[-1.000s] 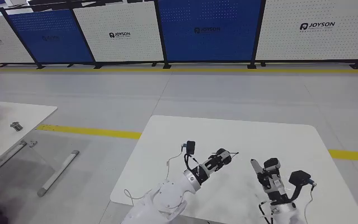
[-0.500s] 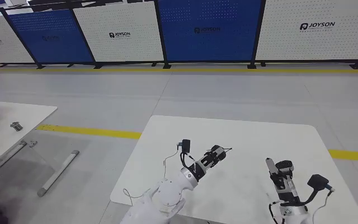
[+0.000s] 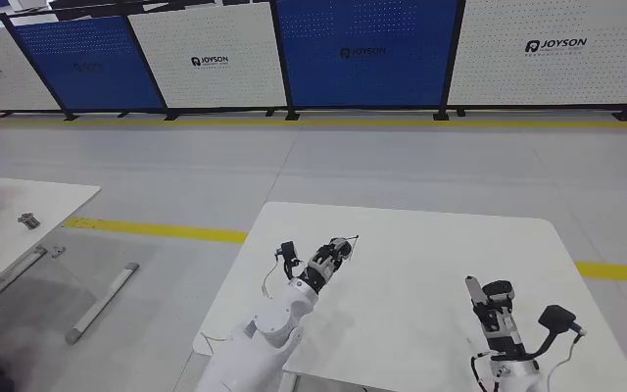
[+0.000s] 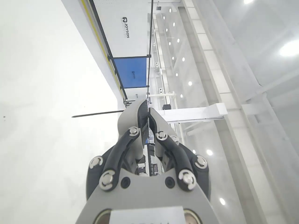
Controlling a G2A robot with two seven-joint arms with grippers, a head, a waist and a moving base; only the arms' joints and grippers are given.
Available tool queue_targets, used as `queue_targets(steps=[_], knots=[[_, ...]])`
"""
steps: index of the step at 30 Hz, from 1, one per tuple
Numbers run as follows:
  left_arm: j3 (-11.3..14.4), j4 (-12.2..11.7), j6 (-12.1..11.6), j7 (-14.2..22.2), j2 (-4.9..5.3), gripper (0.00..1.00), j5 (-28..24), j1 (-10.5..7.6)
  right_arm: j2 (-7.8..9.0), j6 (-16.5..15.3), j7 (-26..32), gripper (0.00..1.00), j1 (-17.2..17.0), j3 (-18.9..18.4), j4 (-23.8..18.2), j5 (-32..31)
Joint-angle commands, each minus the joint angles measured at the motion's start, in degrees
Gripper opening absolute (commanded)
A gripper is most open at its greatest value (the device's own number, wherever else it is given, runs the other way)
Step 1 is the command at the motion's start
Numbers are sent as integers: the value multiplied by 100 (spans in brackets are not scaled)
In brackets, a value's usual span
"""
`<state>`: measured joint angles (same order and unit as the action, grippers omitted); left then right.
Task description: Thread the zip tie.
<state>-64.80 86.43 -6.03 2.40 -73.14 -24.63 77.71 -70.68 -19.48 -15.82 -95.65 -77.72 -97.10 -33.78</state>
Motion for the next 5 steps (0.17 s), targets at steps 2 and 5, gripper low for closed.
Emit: queue_targets(steps=[2,5], knots=[[3,6,-2,-3,0,0,7,1,0,0,0,100,0,0,0,0],[3,6,-2,-3,0,0,7,1,0,0,0,100,0,0,0,0]])
